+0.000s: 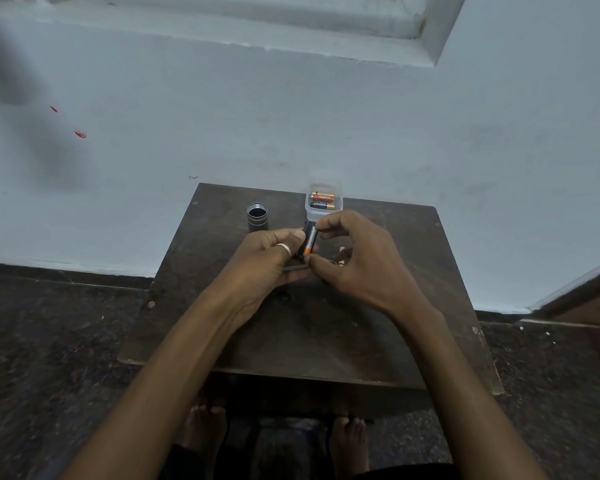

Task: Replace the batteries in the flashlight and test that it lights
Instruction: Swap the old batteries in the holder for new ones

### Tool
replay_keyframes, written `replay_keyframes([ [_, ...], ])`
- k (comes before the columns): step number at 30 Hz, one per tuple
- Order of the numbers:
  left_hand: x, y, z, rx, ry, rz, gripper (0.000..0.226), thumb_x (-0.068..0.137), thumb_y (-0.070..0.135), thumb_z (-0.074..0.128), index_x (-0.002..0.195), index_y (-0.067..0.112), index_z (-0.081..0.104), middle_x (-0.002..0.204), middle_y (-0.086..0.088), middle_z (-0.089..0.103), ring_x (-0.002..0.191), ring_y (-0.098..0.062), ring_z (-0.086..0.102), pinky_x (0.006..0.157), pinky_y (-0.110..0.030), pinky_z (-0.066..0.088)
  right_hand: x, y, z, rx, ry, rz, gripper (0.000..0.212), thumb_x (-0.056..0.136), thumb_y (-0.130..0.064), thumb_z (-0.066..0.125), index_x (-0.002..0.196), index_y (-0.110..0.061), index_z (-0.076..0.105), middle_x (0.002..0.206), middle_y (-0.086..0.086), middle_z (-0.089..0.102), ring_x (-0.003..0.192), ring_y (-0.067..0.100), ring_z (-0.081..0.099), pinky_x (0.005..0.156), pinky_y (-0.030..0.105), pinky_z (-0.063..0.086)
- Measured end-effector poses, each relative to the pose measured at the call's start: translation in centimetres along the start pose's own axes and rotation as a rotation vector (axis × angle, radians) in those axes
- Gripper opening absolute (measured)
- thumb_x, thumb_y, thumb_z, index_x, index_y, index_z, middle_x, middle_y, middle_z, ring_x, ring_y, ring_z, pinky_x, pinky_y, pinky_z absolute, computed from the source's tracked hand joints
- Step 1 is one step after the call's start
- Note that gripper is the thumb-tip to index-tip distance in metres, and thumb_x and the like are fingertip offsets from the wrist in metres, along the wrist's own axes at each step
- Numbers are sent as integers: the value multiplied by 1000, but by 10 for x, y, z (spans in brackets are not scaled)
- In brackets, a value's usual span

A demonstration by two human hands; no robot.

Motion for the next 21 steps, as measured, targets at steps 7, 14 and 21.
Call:
replay_keyframes([
  [7, 0, -3, 0, 54, 5, 19, 26, 102, 18, 50, 101, 6, 73, 89, -11, 73, 82, -16, 71, 68, -23, 56, -5, -6, 3, -211, 24, -82, 42, 78, -38, 62, 117, -21, 57, 109, -3, 66, 96, 14, 62, 75, 35, 55],
  [14, 0, -3, -1, 100, -5, 27, 28, 102, 18, 50, 108, 4, 73, 100, -20, 75, 93, -28, 73, 76, -32, 60, -7, -14, 5, -353, -16, -128, 38, 82, -35, 60, 115, -17, 55, 104, 4, 66, 92, 22, 62, 71, 36, 52],
  [21, 3, -5, -3, 122, -4, 17, 29, 103, 20, 50, 104, 6, 75, 92, -13, 76, 86, -20, 72, 75, -30, 57, -7, -16, 3, -272, -30, -125, 38, 81, -27, 66, 114, -13, 54, 101, 8, 68, 88, 26, 65, 73, 43, 55],
])
Point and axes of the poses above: each hand's wrist, its own x-axis towards the middle knuckle, its own z-axis out of the palm, y = z × x, the point moved 1 cm from there along x, towards the middle knuckle
